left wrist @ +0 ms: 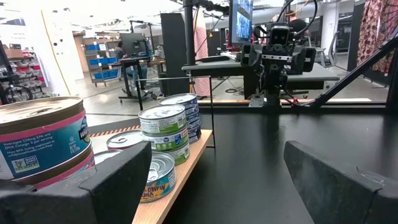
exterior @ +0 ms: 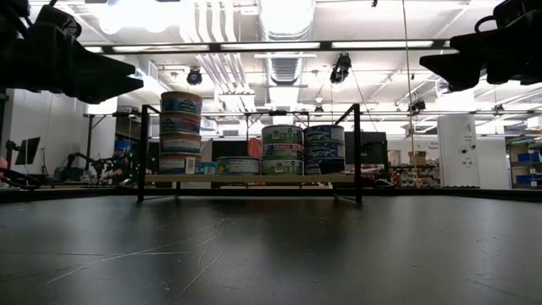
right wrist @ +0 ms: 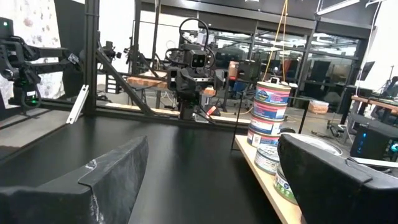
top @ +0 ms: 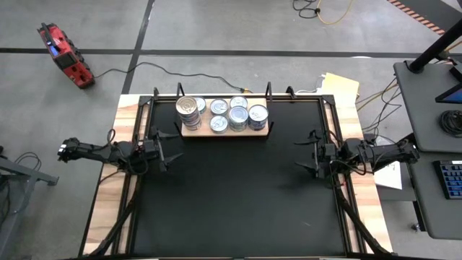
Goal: Stack canned seafood by type on shelf
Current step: Return to Home Position
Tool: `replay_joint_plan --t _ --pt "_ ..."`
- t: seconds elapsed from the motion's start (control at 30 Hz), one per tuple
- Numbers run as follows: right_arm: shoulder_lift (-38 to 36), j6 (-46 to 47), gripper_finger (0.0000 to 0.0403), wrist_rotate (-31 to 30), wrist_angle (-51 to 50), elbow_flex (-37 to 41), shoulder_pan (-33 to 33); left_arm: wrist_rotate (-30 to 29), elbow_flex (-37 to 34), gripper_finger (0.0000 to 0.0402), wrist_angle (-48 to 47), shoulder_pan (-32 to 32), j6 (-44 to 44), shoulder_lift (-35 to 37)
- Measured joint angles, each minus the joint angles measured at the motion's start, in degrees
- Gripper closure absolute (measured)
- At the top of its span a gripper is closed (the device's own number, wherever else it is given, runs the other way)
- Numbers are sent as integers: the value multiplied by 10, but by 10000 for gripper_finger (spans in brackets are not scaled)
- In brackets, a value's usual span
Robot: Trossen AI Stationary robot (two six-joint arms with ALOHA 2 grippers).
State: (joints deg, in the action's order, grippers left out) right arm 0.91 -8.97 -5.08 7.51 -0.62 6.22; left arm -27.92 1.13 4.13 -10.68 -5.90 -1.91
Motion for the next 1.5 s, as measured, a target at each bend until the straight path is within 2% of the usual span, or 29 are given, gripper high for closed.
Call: replay_joint_plan --t 0.8,1.23,1.5 --pt "0 0 78 0 0 0 0 0 0 51 1 0 0 0" --pt "0 0 58 0 0 0 0 0 0 51 1 0 0 0" --pt "0 0 65 0 0 0 0 0 0 51 1 0 0 0"
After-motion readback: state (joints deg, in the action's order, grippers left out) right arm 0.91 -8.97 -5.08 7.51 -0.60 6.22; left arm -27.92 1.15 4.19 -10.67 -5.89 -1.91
